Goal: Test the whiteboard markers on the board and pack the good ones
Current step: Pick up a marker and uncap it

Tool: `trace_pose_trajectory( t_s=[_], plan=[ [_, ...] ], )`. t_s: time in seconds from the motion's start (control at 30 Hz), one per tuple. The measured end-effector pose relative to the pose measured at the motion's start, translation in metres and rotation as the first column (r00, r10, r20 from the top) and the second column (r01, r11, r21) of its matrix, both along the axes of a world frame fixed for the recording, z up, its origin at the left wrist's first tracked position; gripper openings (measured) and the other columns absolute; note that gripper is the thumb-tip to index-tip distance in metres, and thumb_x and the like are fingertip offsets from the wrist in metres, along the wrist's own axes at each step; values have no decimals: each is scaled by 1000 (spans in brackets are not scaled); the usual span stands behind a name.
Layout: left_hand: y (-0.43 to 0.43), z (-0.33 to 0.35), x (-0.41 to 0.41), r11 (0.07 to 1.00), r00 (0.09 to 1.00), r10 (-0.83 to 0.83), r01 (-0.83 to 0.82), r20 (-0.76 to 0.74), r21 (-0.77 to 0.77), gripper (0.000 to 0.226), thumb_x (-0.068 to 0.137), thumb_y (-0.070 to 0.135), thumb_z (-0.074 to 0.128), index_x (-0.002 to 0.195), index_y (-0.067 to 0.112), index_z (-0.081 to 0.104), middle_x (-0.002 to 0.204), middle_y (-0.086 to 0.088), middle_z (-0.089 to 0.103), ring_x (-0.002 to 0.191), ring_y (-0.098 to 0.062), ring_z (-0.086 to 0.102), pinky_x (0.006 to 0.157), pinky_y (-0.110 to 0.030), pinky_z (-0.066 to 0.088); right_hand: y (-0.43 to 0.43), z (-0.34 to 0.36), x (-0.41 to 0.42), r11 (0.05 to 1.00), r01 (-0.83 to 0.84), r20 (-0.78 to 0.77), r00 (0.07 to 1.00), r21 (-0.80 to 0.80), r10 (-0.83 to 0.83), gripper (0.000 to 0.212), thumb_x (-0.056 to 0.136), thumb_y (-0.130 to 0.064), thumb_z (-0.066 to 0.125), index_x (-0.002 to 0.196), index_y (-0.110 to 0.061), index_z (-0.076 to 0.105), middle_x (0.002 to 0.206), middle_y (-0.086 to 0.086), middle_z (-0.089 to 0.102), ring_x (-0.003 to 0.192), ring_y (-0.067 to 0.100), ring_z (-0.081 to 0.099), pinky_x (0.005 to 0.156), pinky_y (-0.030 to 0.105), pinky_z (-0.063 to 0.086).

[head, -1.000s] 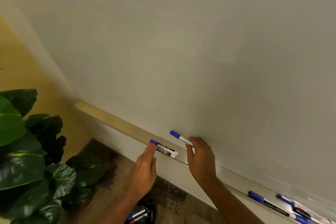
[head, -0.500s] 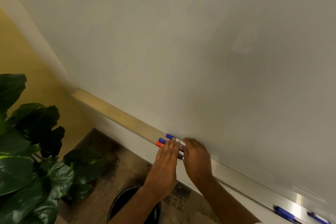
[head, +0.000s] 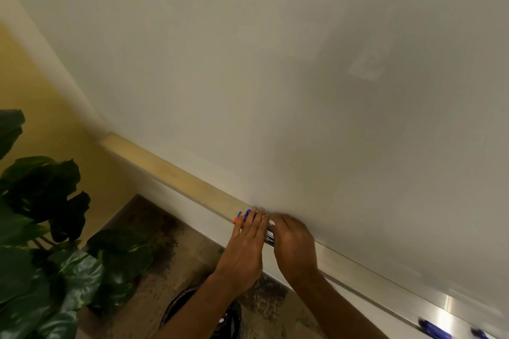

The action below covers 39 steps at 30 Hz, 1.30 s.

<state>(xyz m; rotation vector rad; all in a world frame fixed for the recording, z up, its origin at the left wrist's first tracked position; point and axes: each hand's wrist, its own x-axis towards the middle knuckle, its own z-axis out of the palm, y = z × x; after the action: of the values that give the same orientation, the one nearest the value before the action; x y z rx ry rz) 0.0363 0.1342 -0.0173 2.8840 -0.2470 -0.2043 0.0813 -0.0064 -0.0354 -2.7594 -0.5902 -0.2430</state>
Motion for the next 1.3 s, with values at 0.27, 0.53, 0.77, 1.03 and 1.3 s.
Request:
trace_pose_trajectory(
  t_s=[0.27, 0.53, 0.77, 1.03, 1.3],
  plan=[
    [-7, 3, 1, 992, 998, 6, 2, -61, 130, 60, 111, 28, 22, 146, 15, -25, 167, -11, -20, 153, -27, -24, 122, -48, -20, -10, -7, -6, 999, -21, 60, 998, 29, 20, 64, 43, -19, 101, 101, -8, 76, 96, 7, 76, 84, 22, 74, 78, 35, 60],
    [-8, -11, 2, 989, 995, 40, -27, -86, 144, 56, 111, 41, 10, 147, 13, -22, 159, -9, -27, 153, -27, -22, 125, -49, -14, -30, -17, -22, 993, 41, 80, 996, 106, -50, 53, 58, -10, 95, 106, -6, 74, 104, 10, 75, 92, 25, 74, 86, 37, 57],
    [-19, -8, -5, 995, 998, 65, -63, -18, 72, 75, 100, 56, -16, 157, 11, 2, 168, -12, 5, 155, -29, 2, 128, -46, -1, -63, -14, -58, 986, 47, 162, 984, 160, -73, 29, 91, -18, 67, 118, -8, 71, 128, 10, 67, 122, 27, 62, 102, 46, 51],
    [-66, 1, -31, 998, 997, 66, -66, -33, -2, 87, 100, 72, 1, 163, 13, 11, 170, -8, 8, 156, -28, 8, 126, -43, -2, -121, -7, -93, 988, 86, 117, 988, 132, -102, 44, 100, -33, 47, 136, -11, 59, 151, 9, 47, 144, 26, 39, 117, 44, 28],
    [-134, 10, -57, 998, 998, -48, 50, -40, 49, 79, 105, 65, 21, 157, 7, 34, 165, -13, 30, 153, -26, 14, 123, -41, 1, -199, 2, -128, 969, 218, 48, 973, 119, -225, 47, 102, -40, 38, 143, -18, 47, 153, 5, 45, 143, 26, 39, 120, 43, 26]
  ],
)
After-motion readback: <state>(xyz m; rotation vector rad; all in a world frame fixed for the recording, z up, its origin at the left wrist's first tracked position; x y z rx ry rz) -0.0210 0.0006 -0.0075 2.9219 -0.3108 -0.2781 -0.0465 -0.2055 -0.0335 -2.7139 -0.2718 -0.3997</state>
